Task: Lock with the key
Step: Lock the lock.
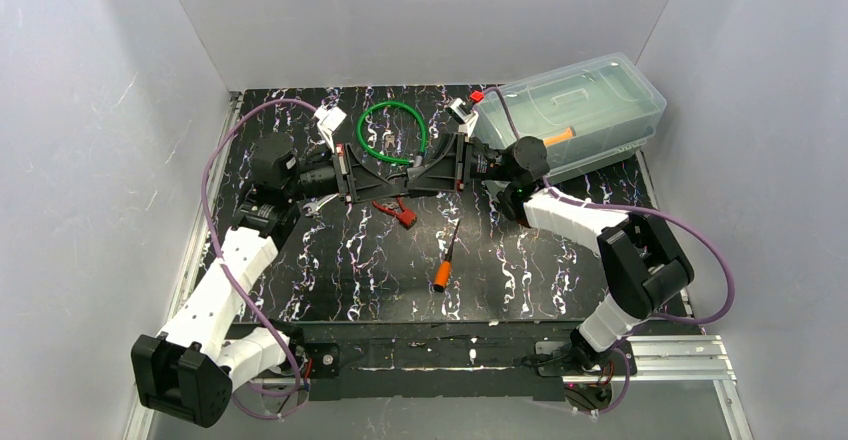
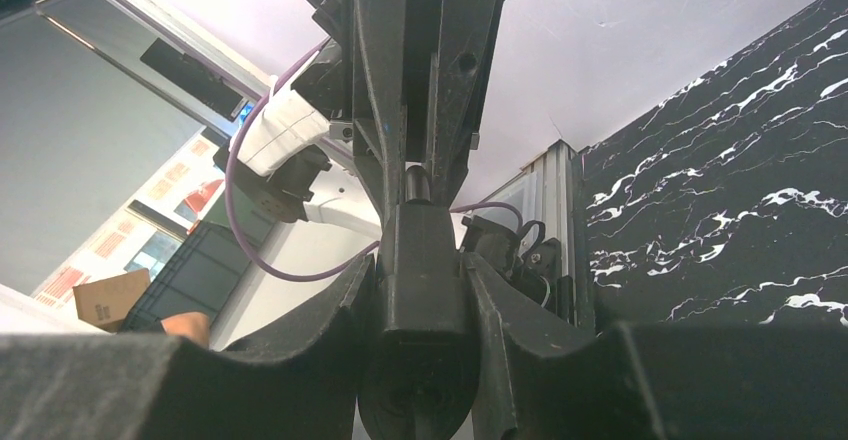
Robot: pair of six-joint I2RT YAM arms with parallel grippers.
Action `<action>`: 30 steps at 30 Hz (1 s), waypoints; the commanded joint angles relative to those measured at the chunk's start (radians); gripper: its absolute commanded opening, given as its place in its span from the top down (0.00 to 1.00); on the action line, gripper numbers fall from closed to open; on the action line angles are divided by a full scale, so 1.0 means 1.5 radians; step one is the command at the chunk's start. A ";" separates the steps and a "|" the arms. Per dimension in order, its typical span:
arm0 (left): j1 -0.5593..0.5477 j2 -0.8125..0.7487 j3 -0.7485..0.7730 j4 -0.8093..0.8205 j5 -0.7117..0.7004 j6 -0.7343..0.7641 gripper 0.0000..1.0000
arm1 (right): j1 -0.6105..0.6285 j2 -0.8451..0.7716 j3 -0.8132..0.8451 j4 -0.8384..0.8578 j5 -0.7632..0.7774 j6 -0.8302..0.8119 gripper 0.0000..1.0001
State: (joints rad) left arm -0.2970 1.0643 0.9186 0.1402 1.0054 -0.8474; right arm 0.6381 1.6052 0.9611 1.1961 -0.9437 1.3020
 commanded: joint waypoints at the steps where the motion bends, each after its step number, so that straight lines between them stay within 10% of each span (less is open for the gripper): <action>1: -0.064 0.037 0.031 0.056 -0.058 0.005 1.00 | 0.090 0.013 0.041 0.025 0.016 -0.015 0.99; 30: -0.107 0.082 0.012 0.091 -0.070 -0.014 1.00 | 0.115 0.040 0.069 0.054 0.022 0.003 0.99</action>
State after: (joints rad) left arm -0.3084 1.1136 0.9195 0.1905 0.9647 -0.8604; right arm 0.6352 1.6445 0.9783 1.2180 -0.9216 1.3074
